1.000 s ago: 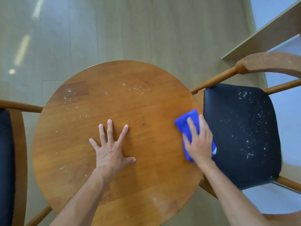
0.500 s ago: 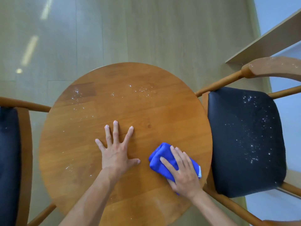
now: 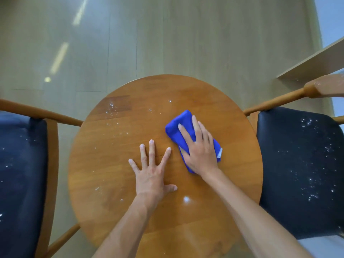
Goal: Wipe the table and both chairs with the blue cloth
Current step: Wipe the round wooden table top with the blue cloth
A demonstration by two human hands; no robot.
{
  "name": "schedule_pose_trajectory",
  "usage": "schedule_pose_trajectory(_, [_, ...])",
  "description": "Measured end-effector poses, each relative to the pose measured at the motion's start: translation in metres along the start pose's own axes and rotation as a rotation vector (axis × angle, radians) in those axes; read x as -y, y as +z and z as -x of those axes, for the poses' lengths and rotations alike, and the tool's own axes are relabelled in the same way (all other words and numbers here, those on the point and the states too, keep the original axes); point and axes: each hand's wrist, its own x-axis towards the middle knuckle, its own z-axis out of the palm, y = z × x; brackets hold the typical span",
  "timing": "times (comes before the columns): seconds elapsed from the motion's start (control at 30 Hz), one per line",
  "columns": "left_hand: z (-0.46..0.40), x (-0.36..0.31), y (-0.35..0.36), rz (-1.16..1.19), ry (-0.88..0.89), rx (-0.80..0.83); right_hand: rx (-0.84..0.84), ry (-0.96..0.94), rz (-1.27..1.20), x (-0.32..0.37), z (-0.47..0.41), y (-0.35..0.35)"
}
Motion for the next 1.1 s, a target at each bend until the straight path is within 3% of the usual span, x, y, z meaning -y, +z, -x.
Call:
schedule_pose_trajectory(0.1, [0.002, 0.001, -0.001, 0.004, 0.007, 0.000, 0.034, -0.144, -0.006, -0.024, 0.094, -0.009])
schedule_pose_trajectory(0.2, [0.000, 0.000, 0.000, -0.009, 0.010, 0.002, 0.048, -0.168, 0.007, -0.047, 0.111, -0.013])
schedule_pose_trajectory(0.3, [0.000, 0.001, 0.001, -0.015, 0.015, 0.010, 0.009, -0.100, 0.027, -0.040, 0.048, -0.006])
schedule_pose_trajectory(0.5, [-0.003, 0.001, 0.002, 0.005, 0.014, 0.019, -0.061, 0.322, -0.020, 0.041, -0.140, 0.013])
schedule_pose_trajectory(0.6, [-0.003, 0.001, 0.002, 0.015, 0.009, 0.014, 0.003, 0.052, -0.005, 0.067, -0.123, 0.016])
schedule_pose_trajectory(0.67, [-0.002, 0.002, 0.002, 0.026, 0.005, 0.002, 0.037, -0.198, 0.001, 0.051, -0.093, 0.012])
schedule_pose_trajectory(0.73, [0.000, 0.002, 0.000, 0.031, 0.006, -0.004, 0.037, -0.273, 0.001, 0.018, -0.064, 0.007])
schedule_pose_trajectory(0.83, [0.001, 0.002, -0.002, 0.025, 0.016, 0.003, 0.029, -0.014, 0.011, -0.039, -0.021, -0.004])
schedule_pose_trajectory(0.9, [0.000, 0.002, -0.001, 0.015, 0.019, 0.000, 0.012, 0.342, -0.012, -0.054, -0.014, -0.009])
schedule_pose_trajectory(0.97, [-0.001, 0.001, 0.000, 0.014, 0.026, -0.004, -0.024, 0.720, -0.077, -0.033, -0.039, -0.009])
schedule_pose_trajectory(1.0, [-0.001, 0.001, 0.001, 0.017, 0.029, -0.006, -0.050, 0.823, -0.110, -0.014, -0.058, -0.008])
schedule_pose_trajectory(1.03, [-0.002, 0.001, 0.001, 0.018, 0.032, -0.014, -0.049, 0.836, -0.134, 0.009, -0.075, -0.008])
schedule_pose_trajectory(1.1, [-0.003, 0.001, 0.000, 0.004, 0.038, -0.020, 0.042, 0.646, -0.166, 0.056, -0.097, -0.006])
